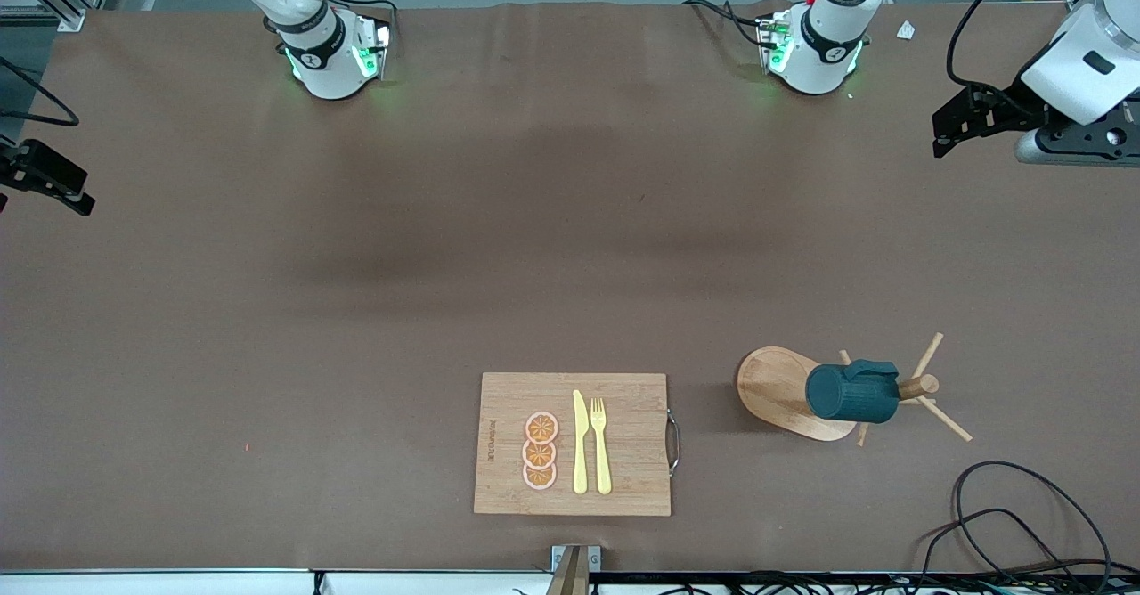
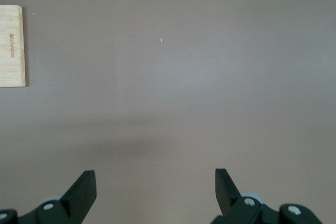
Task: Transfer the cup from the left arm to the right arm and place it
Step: 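Move the left gripper toward the teal mug on the wooden stand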
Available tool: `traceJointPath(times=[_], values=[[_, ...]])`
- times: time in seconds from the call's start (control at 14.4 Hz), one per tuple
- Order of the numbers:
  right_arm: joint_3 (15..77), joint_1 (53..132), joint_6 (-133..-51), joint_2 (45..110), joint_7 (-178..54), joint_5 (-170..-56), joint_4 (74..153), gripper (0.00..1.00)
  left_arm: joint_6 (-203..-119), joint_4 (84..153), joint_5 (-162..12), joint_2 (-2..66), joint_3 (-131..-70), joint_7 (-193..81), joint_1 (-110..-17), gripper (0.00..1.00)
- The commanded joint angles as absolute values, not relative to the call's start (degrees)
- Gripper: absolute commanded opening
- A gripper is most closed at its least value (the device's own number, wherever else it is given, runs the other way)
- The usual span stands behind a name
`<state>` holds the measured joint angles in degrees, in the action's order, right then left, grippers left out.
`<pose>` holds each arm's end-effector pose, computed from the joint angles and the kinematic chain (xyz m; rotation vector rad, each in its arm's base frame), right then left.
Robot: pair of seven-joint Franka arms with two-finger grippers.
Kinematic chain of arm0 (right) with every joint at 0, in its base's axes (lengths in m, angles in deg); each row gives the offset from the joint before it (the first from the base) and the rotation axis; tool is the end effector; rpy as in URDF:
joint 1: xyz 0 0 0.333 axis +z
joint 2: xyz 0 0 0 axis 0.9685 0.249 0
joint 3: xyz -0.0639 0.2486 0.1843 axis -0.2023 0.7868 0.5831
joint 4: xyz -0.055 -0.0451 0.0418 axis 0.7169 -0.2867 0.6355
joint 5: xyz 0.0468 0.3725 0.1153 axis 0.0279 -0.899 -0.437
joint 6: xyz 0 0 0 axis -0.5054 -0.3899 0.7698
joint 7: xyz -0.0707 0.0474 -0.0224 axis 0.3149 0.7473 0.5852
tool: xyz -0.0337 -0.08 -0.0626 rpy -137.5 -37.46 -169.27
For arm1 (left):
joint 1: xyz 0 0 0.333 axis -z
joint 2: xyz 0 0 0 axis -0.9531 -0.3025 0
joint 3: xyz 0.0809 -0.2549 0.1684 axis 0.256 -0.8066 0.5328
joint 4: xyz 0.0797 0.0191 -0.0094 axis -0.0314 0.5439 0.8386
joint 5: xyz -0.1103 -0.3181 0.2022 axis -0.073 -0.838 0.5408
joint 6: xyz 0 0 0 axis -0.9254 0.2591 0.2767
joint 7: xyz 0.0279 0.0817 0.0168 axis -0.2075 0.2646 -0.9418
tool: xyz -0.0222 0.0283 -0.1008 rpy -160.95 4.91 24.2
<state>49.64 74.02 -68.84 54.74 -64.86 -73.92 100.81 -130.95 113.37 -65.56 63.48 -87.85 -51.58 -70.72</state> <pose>0.5599 -0.0371 0.6552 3.0937 -0.0366 0.1440 0.5128 -0.0666 0.6368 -3.1129 0.1352 0.0522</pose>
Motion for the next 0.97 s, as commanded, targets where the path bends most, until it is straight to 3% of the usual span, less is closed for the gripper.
traceJointPath(times=[0.0, 0.9], values=[[49.7, 73.9, -69.5, 53.4, -64.3, -73.1, 102.4, 1.0, -130.8, 112.1, -66.3, 62.8, -87.6, -51.6, -70.6, 1.0], [49.7, 73.9, -69.4, 53.4, -64.2, -73.1, 102.3, 1.0, -129.4, 112.5, -66.4, 58.5, -87.0, -59.2, -74.4, 1.0]])
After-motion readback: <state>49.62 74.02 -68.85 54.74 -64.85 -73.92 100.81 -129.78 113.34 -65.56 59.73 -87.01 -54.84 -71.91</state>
